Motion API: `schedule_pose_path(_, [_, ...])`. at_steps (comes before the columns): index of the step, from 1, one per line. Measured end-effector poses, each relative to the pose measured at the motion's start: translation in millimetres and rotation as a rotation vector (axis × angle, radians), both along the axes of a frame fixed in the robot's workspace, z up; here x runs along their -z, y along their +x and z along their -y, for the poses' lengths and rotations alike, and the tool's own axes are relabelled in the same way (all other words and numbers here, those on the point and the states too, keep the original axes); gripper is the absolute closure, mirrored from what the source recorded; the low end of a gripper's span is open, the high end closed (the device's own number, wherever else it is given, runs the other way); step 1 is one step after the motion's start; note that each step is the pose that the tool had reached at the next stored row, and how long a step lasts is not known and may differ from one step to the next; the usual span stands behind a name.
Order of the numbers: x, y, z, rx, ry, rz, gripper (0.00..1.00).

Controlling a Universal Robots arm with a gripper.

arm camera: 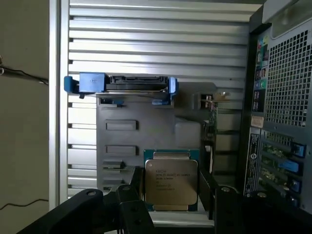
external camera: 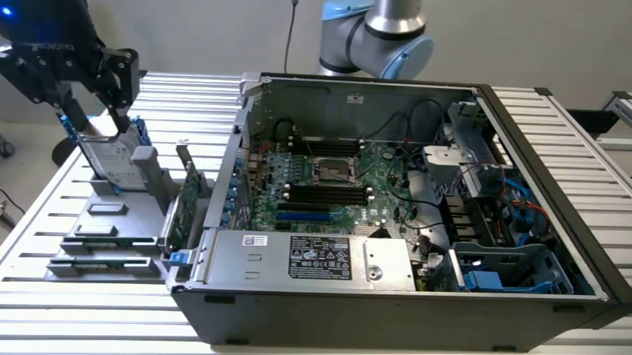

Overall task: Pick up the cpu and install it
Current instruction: 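Pick up the cpu and move it towards the insertion slot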

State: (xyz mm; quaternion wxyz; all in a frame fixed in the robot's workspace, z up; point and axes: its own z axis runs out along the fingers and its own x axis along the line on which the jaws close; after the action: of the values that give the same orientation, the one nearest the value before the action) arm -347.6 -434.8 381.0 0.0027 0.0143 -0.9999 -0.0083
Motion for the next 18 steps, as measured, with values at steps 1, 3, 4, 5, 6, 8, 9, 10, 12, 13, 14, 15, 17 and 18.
schedule_pose_path(1, [-3.6,4.6,0.0,0.0,0.0007,-0.001,0.46])
schedule_pose_path(3, [-9.3,13.6,0.0,-0.002,0.0015,-0.0029,0.46])
schedule_pose_path(4, [-11.0,18.1,0.0,-0.002,0.0019,-0.0035,0.46])
schedule_pose_path(5, [-12.3,22.5,0.0,-0.002,0.0024,-0.0041,0.46])
schedule_pose_path(6, [-13.0,27.1,0.0,-0.003,0.0031,-0.0043,0.46])
schedule_pose_path(8, [-14.1,36.5,0.0,-0.003,0.0046,-0.0049,0.46])
schedule_pose_path(9, [-14.6,41.0,0.0,-0.003,0.0054,-0.0051,0.46])
schedule_pose_path(10, [-15.1,45.4,0.0,-0.004,0.0062,-0.0054,0.46])
schedule_pose_path(12, [-16.0,54.5,0.0,-0.004,0.0078,-0.0058,0.46])
schedule_pose_path(13, [-16.5,59.0,0.0,-0.004,0.0086,-0.006,0.46])
schedule_pose_path(14, [-17.0,63.5,0.0,-0.004,0.0095,-0.0063,0.46])
schedule_pose_path(15, [-17.5,68.0,0.0,-0.004,0.0103,-0.0065,0.46])
schedule_pose_path(17, [-18.5,77.3,0.0,-0.005,0.012,-0.007,0.46])
schedule_pose_path(18, [-18.9,81.9,0.0,-0.005,0.0128,-0.0072,0.46])
